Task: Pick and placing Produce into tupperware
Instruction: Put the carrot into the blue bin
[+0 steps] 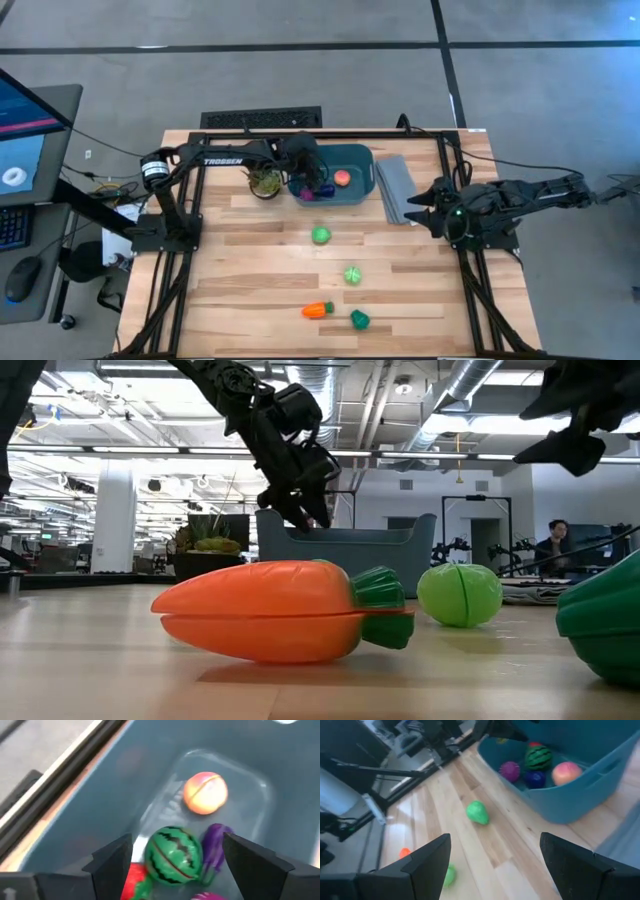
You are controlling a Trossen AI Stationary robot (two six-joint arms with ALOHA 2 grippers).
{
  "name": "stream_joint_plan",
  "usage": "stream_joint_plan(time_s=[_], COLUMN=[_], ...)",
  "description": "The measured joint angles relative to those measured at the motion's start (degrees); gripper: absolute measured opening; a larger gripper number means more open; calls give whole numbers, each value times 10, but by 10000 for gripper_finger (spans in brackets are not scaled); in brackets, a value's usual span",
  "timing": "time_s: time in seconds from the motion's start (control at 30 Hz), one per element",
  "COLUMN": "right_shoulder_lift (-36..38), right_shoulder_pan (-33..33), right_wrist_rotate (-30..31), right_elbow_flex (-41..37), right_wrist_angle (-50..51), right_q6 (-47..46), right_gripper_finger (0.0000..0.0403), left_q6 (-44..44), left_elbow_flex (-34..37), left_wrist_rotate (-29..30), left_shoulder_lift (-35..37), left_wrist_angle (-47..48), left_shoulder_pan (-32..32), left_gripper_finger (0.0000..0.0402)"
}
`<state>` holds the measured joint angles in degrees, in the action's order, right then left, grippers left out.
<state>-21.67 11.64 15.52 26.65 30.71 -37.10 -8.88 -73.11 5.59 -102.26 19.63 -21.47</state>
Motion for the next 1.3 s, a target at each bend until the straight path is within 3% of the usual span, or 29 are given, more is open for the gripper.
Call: stream_joint_plan(time_s=[0.27,0.47,0.77,1.17,1.3], right_shoulder_lift=[-1,-1,-21,-63,-65], right_shoulder_pan=[0,28,87,90,92], right_wrist_rotate=[-36,-37,-31,-20,-20], right_elbow_flex=[0,0,0,0,0], right_wrist_angle=[-13,-31,-35,-38,-43], right_q6=[-11,-19,-45,-45,-45], right_gripper_finger=[329,329,329,329,329], left_q6=[28,94,127,-8,-61], left_elbow_flex=[-67,-119,-143,-137,-137], left_wrist_rotate=[-104,-179,-188,-180,-149], left_shoulder_lift=[0,1,1,1,1], left_wrist_angle=[23,92,245,268,267], left_shoulder_pan=[11,57,176,304,354], left_gripper_finger=[299,299,283,277,277])
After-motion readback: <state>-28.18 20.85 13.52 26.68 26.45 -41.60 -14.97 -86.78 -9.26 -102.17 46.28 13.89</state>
